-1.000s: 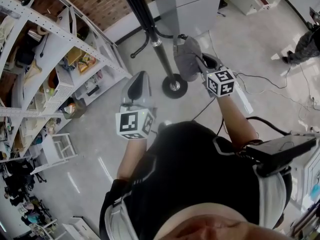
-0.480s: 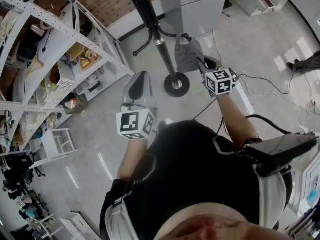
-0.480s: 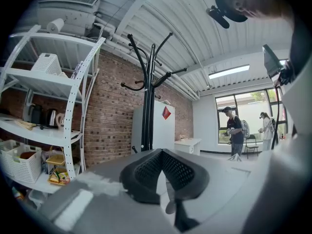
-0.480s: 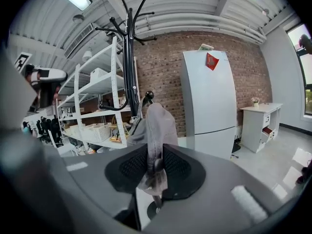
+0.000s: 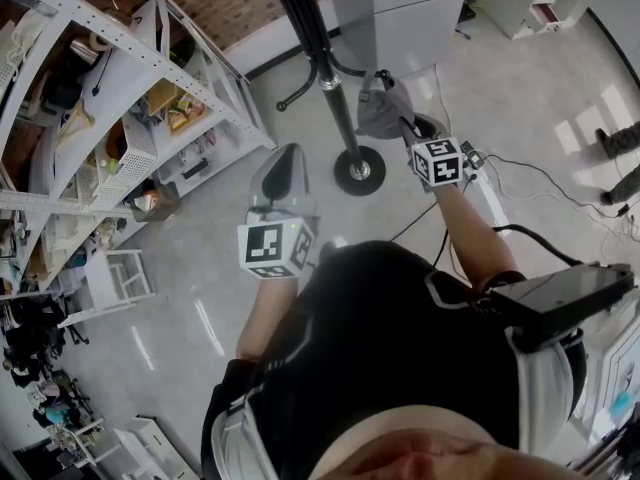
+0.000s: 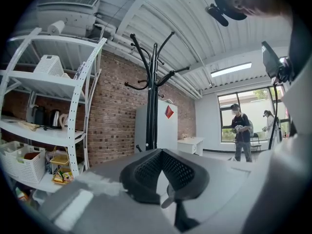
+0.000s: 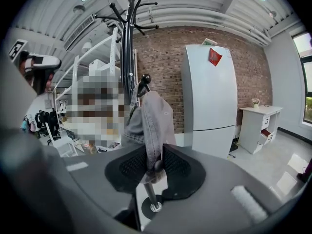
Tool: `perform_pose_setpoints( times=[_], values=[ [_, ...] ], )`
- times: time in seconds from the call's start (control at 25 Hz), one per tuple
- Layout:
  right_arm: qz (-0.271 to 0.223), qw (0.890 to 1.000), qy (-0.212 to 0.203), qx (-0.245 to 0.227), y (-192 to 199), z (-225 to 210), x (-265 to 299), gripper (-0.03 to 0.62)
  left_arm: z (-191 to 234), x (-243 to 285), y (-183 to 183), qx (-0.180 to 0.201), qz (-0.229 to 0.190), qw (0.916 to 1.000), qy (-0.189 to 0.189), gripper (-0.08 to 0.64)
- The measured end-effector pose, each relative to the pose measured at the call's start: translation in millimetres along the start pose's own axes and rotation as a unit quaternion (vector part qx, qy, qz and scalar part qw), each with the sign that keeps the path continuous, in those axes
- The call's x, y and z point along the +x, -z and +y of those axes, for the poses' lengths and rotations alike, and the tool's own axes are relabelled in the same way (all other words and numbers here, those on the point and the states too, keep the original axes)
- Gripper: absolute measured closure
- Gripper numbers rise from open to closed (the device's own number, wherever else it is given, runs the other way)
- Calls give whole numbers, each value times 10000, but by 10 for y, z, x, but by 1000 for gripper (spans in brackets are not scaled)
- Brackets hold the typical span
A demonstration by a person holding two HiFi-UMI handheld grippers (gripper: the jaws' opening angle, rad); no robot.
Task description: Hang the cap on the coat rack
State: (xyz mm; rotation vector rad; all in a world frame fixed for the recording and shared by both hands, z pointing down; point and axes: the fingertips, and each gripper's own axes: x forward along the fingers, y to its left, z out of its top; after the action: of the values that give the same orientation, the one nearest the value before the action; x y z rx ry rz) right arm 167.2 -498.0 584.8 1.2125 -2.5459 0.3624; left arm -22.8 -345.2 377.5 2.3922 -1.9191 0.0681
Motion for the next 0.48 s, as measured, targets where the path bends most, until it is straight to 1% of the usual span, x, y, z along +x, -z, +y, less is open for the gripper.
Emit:
perform_pose_setpoints(
  times=[0.48],
  values=[
    [255, 9997, 33, -16, 238, 2, 258, 511, 213, -77, -2, 49, 83, 9998, -170, 542]
  ],
)
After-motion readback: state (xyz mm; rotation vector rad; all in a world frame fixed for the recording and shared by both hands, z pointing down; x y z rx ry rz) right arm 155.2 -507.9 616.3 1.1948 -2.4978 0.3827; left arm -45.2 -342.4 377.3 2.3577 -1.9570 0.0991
